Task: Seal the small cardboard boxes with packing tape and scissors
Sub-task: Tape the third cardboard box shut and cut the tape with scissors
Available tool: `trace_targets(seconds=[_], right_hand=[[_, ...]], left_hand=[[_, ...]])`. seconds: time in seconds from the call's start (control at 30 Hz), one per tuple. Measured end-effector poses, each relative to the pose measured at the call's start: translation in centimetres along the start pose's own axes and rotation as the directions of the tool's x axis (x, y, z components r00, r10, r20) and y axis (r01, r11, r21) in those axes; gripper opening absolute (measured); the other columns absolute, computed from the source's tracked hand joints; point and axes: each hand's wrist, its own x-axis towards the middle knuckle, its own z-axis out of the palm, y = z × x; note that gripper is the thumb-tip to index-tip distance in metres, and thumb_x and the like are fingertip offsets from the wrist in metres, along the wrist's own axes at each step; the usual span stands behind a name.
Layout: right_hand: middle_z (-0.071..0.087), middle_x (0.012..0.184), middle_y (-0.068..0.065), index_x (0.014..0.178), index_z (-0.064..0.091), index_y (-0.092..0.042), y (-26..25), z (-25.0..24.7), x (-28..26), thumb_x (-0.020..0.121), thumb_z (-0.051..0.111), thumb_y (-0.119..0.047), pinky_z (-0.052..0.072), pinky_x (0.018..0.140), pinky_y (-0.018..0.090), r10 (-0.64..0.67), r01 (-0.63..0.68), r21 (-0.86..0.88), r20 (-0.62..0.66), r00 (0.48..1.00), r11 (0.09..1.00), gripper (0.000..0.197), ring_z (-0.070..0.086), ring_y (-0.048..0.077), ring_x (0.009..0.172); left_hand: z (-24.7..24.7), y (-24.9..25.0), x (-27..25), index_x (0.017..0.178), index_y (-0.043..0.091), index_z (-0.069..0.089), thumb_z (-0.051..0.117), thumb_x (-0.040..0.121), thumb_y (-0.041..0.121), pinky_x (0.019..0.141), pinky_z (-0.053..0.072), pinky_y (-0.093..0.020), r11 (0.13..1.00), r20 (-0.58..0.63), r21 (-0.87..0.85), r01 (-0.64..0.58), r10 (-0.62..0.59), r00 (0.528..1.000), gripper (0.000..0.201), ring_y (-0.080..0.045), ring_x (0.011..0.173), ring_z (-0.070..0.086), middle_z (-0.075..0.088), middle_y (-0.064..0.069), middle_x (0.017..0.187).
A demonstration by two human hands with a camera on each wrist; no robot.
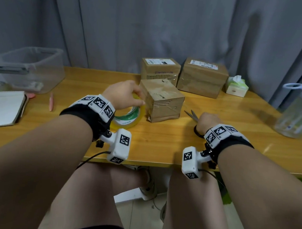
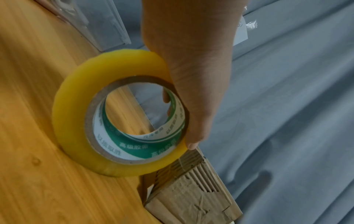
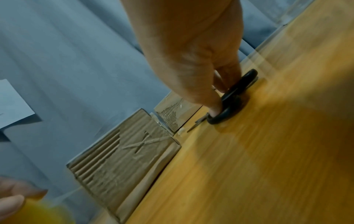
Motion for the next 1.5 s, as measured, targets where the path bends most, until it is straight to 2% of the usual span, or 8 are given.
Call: trace_targets(seconds=[0.27, 0.4, 0.5, 0.7, 0.77, 0.93, 1.1, 1.5], right_hand=[[0.066, 0.084, 0.014, 0.085, 0.066, -0.003, 3.3, -2.4, -2.0, 0.084, 0.069, -0.030, 0.048, 0.056, 0.029, -0.052, 0.075, 0.357, -0.073, 0.996, 0.931, 0.027, 0.062, 0.025, 0.074], [0.066, 0.106, 0.009, 0.118, 0.056, -0.016, 2.4, -4.7, -3.8, 0.089, 0.066, -0.016, 0.046, 0.062, 0.024, -0.075, 0.349, 0.822, -0.354, 0.932, 0.451, 0.031, 0.061, 0.015, 0.082], [0.063, 0.117, 0.008, 0.135, 0.047, -0.016, -1.7, -6.2, -4.7, 0.094, 0.058, -0.013, 0.053, 0.078, 0.027, -0.269, 0.434, 0.834, -0.356, 0.895, 0.339, 0.043, 0.062, 0.019, 0.100], [0.064, 0.110, 0.010, 0.118, 0.058, -0.008, -7.6, -6.2, -6.0, 0.087, 0.067, -0.008, 0.048, 0.066, 0.013, -0.478, 0.404, 0.851, -0.215, 0.852, 0.337, 0.032, 0.060, 0.022, 0.100], [0.065, 0.108, 0.011, 0.110, 0.059, -0.009, -8.3, -6.1, -5.6, 0.080, 0.076, -0.030, 0.051, 0.081, 0.027, -0.432, 0.440, 0.820, -0.269, 0.861, 0.366, 0.041, 0.060, 0.027, 0.103], [0.062, 0.107, 0.001, 0.116, 0.045, -0.020, -10.1, -6.1, -5.0, 0.079, 0.054, -0.070, 0.030, 0.102, 0.049, -0.366, 0.463, 0.177, -0.401, 0.840, 0.869, 0.063, 0.057, 0.026, 0.105], [0.042, 0.136, 0.012, 0.135, 0.028, -0.018, -11.8, -5.2, -4.1, 0.082, 0.059, -0.043, 0.013, 0.108, 0.069, -0.292, 0.340, 0.255, -0.208, 0.933, 0.905, 0.066, 0.036, 0.035, 0.129], [0.044, 0.132, 0.008, 0.130, 0.033, -0.023, -7.6, -5.2, -2.0, 0.081, 0.060, -0.037, 0.034, 0.090, 0.048, -0.214, 0.290, 0.327, -0.248, 0.945, 0.899, 0.058, 0.032, 0.030, 0.125]], left_hand=[[-0.3, 0.2, -0.3, 0.095, 0.034, 0.063, 0.060, 0.086, 0.048, 0.070, 0.037, -0.028, 0.999, 0.039, 0.033, -0.001, 0.000, 0.999, 0.016, -0.011, 0.088, 0.050, 0.047, 0.010, 0.097], [-1.2, 0.8, 0.5, 0.100, 0.014, 0.068, 0.051, 0.093, 0.045, 0.074, 0.044, -0.031, 0.991, 0.157, -0.103, 0.086, -0.069, 0.985, 0.036, -0.020, 0.089, 0.059, 0.065, -0.005, 0.097], [-2.1, 0.9, 1.4, 0.096, 0.012, 0.063, 0.060, 0.088, 0.045, 0.073, 0.043, -0.031, 0.991, 0.252, -0.052, 0.121, -0.104, 0.962, 0.034, -0.022, 0.090, 0.059, 0.065, -0.006, 0.093], [-2.5, -0.6, 0.9, 0.109, 0.020, 0.055, 0.067, 0.080, 0.050, 0.066, 0.036, -0.027, 0.989, 0.209, -0.002, 0.146, -0.143, 0.967, 0.044, -0.014, 0.087, 0.051, 0.055, 0.003, 0.094], [-2.3, -1.0, 0.7, 0.111, 0.021, 0.057, 0.067, 0.080, 0.050, 0.063, 0.036, -0.024, 0.988, 0.186, -0.053, 0.142, -0.129, 0.974, 0.043, -0.012, 0.084, 0.051, 0.055, 0.007, 0.089], [-1.7, -1.5, 0.6, 0.113, 0.021, 0.060, 0.067, 0.081, 0.048, 0.069, 0.042, -0.027, 0.984, 0.153, -0.124, 0.124, -0.105, 0.983, 0.043, -0.013, 0.082, 0.056, 0.057, 0.010, 0.082], [-1.4, -2.1, 0.6, 0.110, 0.025, 0.062, 0.067, 0.080, 0.050, 0.086, 0.046, -0.029, 0.983, 0.143, -0.148, 0.109, -0.088, 0.986, 0.040, -0.015, 0.104, 0.055, 0.062, 0.002, 0.114], [-1.4, 1.7, 2.3, 0.117, 0.024, 0.066, 0.064, 0.085, 0.044, 0.083, 0.039, -0.022, 0.999, 0.283, -0.031, -0.032, 0.040, 0.958, 0.037, -0.010, 0.102, 0.055, 0.063, 0.006, 0.116]])
